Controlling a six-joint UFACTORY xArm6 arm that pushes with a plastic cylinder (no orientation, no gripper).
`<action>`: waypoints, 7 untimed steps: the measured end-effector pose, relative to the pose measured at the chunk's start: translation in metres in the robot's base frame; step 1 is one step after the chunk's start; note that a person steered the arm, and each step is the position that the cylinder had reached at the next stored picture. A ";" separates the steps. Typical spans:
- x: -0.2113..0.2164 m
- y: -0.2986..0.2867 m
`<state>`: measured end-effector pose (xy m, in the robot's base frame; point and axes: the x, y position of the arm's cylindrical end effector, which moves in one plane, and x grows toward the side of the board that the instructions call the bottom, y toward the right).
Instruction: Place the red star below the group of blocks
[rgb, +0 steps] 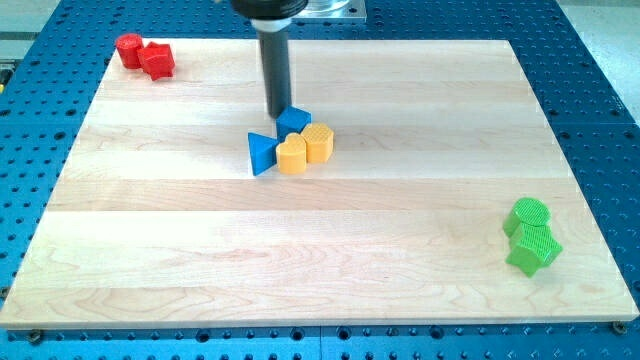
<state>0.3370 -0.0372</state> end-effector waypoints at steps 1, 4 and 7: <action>0.006 0.033; -0.012 -0.009; -0.101 -0.261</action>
<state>0.2363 -0.2986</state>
